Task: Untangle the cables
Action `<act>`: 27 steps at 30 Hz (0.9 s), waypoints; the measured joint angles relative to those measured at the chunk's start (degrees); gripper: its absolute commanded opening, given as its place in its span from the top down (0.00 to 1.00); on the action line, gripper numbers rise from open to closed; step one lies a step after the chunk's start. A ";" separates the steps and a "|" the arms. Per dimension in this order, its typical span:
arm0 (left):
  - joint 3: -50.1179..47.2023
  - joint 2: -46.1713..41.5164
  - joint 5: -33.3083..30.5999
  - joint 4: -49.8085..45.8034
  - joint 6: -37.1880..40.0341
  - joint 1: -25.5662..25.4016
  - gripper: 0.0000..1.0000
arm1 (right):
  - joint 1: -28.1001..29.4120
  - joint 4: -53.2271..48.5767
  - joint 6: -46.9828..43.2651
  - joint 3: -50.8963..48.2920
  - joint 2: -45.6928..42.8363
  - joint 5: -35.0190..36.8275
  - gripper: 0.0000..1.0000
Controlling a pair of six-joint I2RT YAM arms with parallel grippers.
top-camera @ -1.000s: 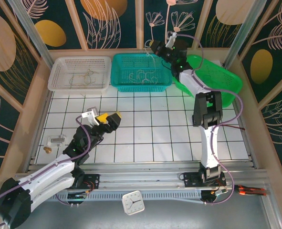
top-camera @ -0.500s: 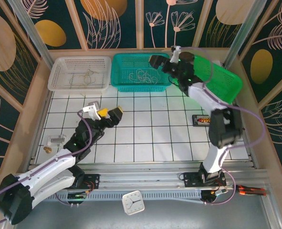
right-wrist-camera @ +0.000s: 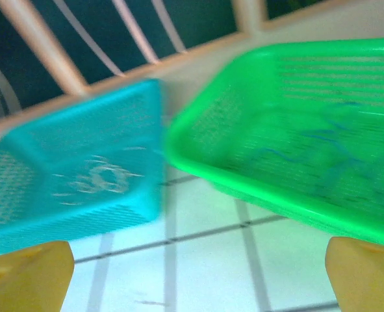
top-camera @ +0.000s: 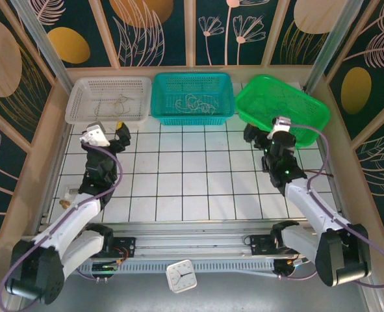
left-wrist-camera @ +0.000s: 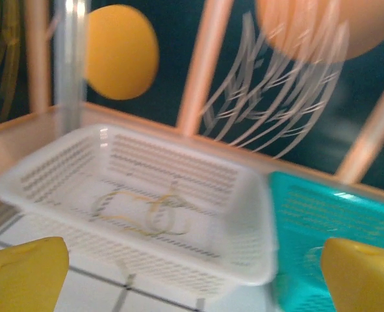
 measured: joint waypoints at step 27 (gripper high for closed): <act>-11.41 31.61 15.21 37.70 11.04 13.75 0.01 | -14.14 57.94 -14.16 -20.11 30.99 -5.16 0.01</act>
